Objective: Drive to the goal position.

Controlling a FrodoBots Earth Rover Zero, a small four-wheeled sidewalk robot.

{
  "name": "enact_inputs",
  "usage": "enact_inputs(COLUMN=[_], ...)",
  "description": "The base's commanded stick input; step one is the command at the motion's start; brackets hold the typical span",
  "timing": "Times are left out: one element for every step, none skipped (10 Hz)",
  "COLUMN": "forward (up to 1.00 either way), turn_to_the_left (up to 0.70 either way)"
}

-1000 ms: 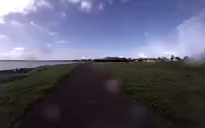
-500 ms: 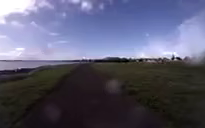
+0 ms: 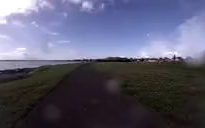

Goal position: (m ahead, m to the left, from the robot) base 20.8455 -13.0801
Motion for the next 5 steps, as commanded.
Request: enact_inputs(forward=[0.70, 0.70, 0.70, 0.70, 0.70], turn_to_the_left=[0.00, 0.00, 0.00, 0.00, 0.00])
